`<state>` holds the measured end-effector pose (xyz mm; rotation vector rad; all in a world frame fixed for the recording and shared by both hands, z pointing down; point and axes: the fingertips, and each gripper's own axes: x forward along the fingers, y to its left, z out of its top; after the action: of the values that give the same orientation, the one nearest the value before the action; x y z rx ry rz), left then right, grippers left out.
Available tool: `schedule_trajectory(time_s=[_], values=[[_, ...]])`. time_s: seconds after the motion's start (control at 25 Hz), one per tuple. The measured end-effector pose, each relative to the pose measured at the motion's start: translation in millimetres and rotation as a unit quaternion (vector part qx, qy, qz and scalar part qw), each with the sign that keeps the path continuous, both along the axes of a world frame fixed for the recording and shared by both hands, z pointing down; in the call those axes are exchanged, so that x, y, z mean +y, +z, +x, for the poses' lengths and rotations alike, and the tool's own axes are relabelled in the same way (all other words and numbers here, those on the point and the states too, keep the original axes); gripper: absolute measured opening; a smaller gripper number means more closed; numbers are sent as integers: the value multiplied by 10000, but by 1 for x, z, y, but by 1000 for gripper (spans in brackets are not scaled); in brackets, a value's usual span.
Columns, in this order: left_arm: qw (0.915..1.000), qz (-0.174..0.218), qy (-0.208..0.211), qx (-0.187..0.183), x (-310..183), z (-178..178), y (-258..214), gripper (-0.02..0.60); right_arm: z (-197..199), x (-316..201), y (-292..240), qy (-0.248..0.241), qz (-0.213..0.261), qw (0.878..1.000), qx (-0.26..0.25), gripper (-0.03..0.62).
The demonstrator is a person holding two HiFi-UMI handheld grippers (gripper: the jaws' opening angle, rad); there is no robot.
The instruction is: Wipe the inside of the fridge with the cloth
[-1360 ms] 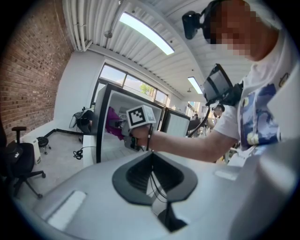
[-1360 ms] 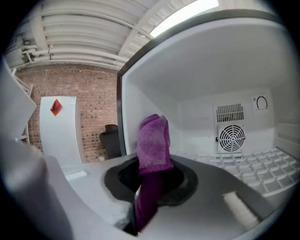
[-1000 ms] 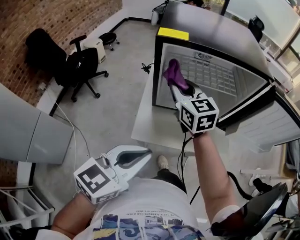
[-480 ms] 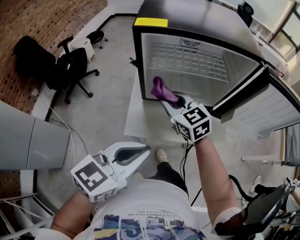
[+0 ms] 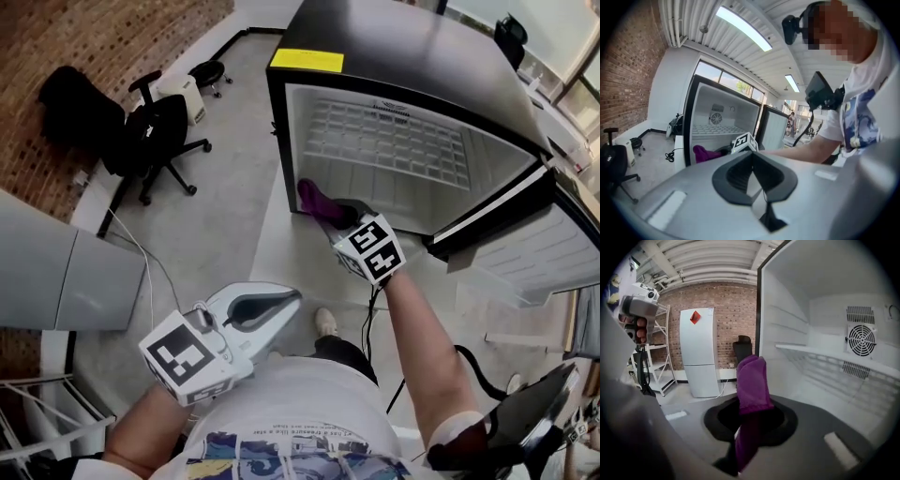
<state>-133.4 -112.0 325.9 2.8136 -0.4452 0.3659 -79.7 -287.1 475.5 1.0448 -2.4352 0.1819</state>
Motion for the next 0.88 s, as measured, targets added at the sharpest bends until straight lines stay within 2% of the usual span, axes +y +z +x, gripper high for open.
schedule_trajectory(time_s=[0.08, 0.28, 0.64, 0.88], values=[[9999, -61, -134, 23, -5, 4, -3, 6, -1, -9, 11, -117, -59, 9999, 53, 55], [9992, 67, -380, -75, -17, 3, 6, 6, 1, -30, 37, -205, -199, 9994, 170, 55], [9969, 42, -742, -243, -30, 10, 15, 6, 22, -83, 50, 201, -63, 9992, 345, 55], [9947, 61, -1008, -193, -38, 7, 16, 6, 38, -117, 57, 692, 24, 9967, 412, 55]])
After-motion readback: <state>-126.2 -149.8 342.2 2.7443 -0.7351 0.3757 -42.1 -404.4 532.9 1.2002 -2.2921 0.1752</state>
